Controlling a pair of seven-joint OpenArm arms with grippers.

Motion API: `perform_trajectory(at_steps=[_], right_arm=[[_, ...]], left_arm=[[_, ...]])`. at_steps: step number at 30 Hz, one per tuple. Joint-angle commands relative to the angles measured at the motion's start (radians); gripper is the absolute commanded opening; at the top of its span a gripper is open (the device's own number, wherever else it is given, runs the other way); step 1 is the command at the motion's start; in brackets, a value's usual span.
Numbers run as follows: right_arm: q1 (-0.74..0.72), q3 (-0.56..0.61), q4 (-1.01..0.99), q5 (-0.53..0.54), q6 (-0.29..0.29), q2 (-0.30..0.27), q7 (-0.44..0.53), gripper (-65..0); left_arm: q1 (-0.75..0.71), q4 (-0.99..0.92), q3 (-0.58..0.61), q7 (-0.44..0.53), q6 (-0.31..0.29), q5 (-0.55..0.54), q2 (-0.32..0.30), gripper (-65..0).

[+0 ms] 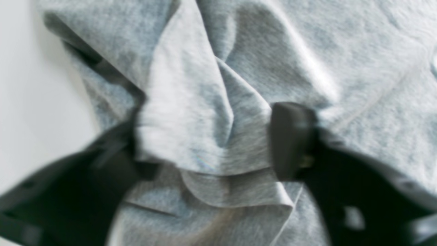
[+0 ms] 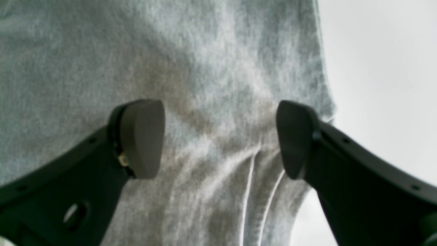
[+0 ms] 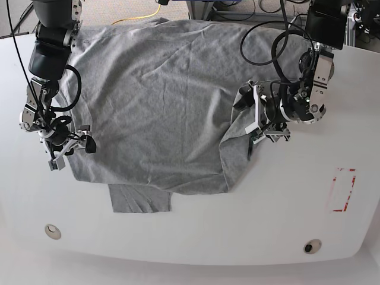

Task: Layout the t-shirt on the table in an organized manner, then fold the t-shirt properly
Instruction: 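Fold the grasped side edge with the left gripper toward the shirt middle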

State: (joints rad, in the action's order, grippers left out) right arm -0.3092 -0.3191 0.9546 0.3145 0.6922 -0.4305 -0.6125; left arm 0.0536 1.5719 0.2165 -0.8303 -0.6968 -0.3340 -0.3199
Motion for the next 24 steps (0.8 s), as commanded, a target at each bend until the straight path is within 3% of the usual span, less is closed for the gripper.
perform_trajectory(at_steps=[1, 3, 7, 17, 21, 24], right_arm=[[-0.026, -0.005, 0.022, 0.018, 0.006, -0.021, 0.021, -16.0], [-0.026, -0.007, 0.022, 0.018, 0.006, -0.021, 0.021, -16.0], [-0.026, -0.007, 0.022, 0.018, 0.006, -0.021, 0.021, -16.0], [-0.026, -0.007, 0.022, 0.018, 0.006, -0.021, 0.021, -16.0], [-0.026, -0.007, 0.022, 0.018, 0.006, -0.021, 0.021, -16.0], [-0.026, -0.007, 0.022, 0.018, 0.006, -0.021, 0.021, -16.0]], left_arm=[[0.018, 0.012, -0.001, 0.016, -0.001, -0.010, -0.008, -34.3], [0.018, 0.012, -0.001, 0.016, -0.001, -0.010, -0.006, -42.6], [0.019, 0.012, -0.006, 0.016, -0.001, -0.010, -0.005, -52.2], [0.022, 0.043, -0.058, 0.016, -0.001, -0.010, -0.008, -55.1], [0.027, 0.060, -0.101, 0.016, -0.001, -0.010, -0.009, -65.0], [0.047, 0.065, -0.134, 0.016, -0.001, -0.009, -0.009, -65.0]])
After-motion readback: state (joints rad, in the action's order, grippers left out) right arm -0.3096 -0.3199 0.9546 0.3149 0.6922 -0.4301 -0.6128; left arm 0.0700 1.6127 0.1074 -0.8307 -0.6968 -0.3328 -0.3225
